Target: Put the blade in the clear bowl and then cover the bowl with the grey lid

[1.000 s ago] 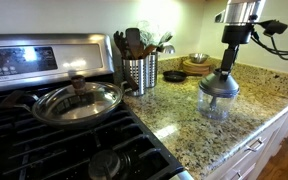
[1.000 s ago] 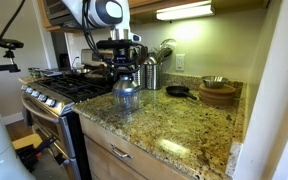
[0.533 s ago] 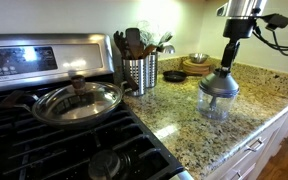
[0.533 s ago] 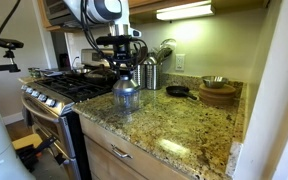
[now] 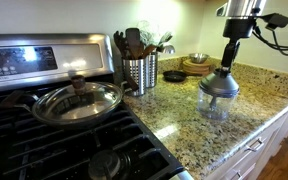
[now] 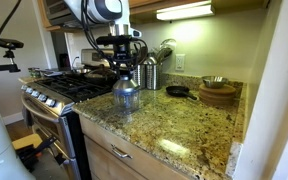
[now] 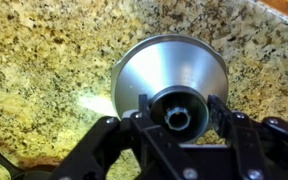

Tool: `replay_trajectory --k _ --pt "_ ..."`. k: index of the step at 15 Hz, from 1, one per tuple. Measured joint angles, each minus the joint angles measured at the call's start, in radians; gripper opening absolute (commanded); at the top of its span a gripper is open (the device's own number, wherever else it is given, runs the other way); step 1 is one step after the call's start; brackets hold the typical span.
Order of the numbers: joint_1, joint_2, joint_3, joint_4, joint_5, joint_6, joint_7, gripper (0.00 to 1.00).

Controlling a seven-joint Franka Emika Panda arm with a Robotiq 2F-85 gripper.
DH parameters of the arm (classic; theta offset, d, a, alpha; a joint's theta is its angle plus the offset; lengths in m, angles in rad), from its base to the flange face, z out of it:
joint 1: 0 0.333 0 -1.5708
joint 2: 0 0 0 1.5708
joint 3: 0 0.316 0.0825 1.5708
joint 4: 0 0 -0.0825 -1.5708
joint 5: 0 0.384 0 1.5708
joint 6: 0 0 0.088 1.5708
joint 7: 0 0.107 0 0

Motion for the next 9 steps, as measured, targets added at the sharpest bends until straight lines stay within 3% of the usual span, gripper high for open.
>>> replay_trajectory --k 9 --pt "0.000 0.018 0.000 0.038 0.000 -0.090 0.004 0.35"
